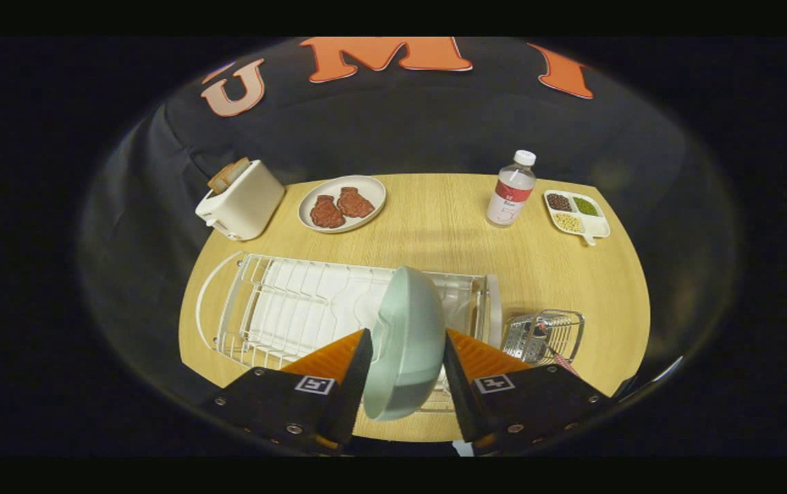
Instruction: Take the plate from the dish rack, then take the spoon from the basket and place it into the plate.
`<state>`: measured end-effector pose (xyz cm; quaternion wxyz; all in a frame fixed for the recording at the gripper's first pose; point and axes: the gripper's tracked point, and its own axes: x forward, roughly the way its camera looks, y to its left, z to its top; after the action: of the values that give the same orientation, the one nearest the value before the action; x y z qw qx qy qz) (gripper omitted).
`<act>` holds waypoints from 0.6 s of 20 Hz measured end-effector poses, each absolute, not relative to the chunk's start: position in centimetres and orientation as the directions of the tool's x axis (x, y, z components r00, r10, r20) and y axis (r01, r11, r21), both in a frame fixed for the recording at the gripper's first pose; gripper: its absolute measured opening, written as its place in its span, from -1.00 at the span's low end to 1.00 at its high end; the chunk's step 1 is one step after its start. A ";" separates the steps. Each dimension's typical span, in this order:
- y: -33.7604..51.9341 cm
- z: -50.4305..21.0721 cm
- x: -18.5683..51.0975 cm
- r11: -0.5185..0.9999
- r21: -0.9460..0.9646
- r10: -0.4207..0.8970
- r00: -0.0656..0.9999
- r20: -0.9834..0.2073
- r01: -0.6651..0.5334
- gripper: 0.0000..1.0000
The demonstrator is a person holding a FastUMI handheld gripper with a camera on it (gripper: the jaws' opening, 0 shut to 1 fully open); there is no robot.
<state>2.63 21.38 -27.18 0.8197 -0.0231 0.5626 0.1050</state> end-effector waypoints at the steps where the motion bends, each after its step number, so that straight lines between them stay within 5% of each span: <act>1: 21.7 -27.4 2.4 0.977 0.065 0.131 0.332 -0.934 -0.204 0.16; 5: 22.4 -29.0 1.6 0.973 -0.016 0.053 0.290 -0.955 -0.232 -0.06; 12: 22.4 -30.3 0.4 0.955 -0.122 -0.056 0.241 -0.969 -0.269 -0.10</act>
<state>0.42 22.36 -30.31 0.7766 -0.1329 0.6120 0.0687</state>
